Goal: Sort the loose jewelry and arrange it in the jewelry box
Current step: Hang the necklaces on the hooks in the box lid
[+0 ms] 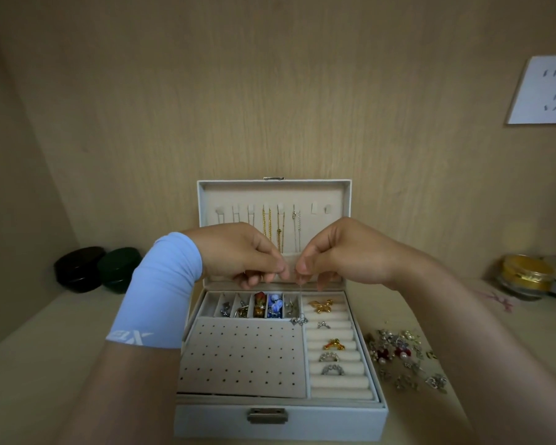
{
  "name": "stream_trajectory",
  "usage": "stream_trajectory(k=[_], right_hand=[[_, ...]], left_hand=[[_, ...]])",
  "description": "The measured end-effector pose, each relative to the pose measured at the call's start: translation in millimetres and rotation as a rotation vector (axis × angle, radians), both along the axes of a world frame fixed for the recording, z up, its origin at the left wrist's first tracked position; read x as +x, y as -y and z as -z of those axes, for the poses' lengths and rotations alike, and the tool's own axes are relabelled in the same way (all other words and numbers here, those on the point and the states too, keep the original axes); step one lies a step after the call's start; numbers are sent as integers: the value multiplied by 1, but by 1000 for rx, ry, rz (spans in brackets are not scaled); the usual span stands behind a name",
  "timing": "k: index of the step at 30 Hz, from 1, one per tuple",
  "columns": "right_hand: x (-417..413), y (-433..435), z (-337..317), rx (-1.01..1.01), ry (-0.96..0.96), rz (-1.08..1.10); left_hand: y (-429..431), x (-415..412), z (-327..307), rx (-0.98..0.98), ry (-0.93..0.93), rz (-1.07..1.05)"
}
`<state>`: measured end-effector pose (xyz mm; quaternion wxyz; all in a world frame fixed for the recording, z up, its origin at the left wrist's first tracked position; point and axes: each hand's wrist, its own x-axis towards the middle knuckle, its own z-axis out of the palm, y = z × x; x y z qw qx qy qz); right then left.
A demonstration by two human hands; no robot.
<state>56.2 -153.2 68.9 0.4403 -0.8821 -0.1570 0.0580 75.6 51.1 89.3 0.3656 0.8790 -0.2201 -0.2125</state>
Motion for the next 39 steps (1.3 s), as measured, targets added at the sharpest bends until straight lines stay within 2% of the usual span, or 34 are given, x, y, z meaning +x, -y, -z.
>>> stream_trajectory(k=[4, 10, 16, 19, 22, 24, 28, 33, 39], right_hand=[[0, -1, 2, 9, -5, -41], [-2, -5, 0, 57, -13, -41], [-1, 0, 4, 235, -94, -127], [-3, 5, -3, 327, -69, -161], [-5, 12, -10, 512, -155, -249], [-5, 16, -12, 566, -187, -297], [-3, 22, -13, 616, -179, -280], [1, 26, -9, 636, -154, -246], [3, 27, -7, 753, -183, -228]], left_hand=[[3, 1, 0, 1, -16, -72], [7, 1, -1, -25, 2, -50], [3, 5, 0, -146, 14, -31], [3, 8, 3, -341, -2, -26], [5, 12, 3, -690, -128, 22], [5, 13, 1, -879, -225, 76], [5, 9, -2, -1027, -333, 197], [-1, 5, -8, -951, -330, 185], [-14, 3, -6, -595, -110, 87]])
